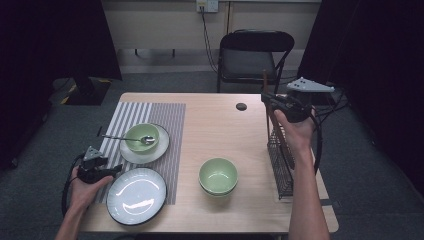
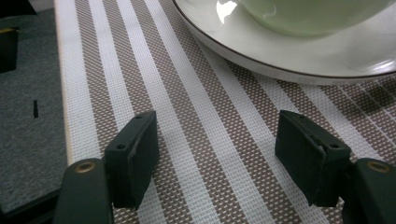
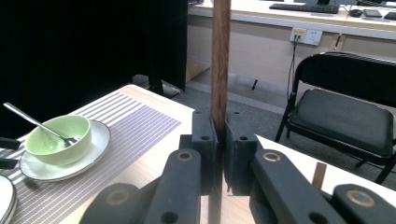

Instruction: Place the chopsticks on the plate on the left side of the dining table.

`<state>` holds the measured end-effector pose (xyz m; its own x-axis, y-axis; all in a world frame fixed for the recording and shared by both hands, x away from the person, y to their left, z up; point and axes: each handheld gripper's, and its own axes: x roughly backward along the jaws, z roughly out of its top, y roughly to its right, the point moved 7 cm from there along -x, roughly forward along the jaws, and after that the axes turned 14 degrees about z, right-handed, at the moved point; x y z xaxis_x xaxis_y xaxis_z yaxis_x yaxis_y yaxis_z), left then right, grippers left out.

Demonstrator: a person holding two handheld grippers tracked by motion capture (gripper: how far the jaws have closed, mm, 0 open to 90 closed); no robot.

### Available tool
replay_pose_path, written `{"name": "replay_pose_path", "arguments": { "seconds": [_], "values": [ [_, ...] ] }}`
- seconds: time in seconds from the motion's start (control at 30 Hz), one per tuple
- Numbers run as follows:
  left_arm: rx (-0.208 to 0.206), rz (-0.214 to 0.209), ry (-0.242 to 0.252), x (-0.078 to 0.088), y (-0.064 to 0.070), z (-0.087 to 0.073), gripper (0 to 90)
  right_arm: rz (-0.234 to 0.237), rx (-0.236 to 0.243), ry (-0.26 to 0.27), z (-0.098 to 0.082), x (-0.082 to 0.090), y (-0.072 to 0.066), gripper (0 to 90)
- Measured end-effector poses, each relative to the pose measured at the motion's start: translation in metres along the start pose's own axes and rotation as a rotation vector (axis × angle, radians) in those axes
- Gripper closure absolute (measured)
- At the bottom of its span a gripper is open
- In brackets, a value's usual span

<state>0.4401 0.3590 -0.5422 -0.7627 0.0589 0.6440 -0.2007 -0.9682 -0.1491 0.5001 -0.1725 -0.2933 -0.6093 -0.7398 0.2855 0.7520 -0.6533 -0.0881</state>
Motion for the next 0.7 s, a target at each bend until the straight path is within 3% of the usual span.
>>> {"name": "replay_pose_path", "arguments": {
  "seconds": [0.2,0.7],
  "values": [
    [0.019,-0.04,0.04,0.016,0.004,0.013,30.3,0.04,-0.013,-0.008,-0.004,-0.006,-0.006,84.4],
    [-0.062,-0.145,0.124,0.046,0.044,0.042,31.2,0.126,-0.043,-0.001,-0.012,-0.027,-0.033,84.6]
  ]
}}
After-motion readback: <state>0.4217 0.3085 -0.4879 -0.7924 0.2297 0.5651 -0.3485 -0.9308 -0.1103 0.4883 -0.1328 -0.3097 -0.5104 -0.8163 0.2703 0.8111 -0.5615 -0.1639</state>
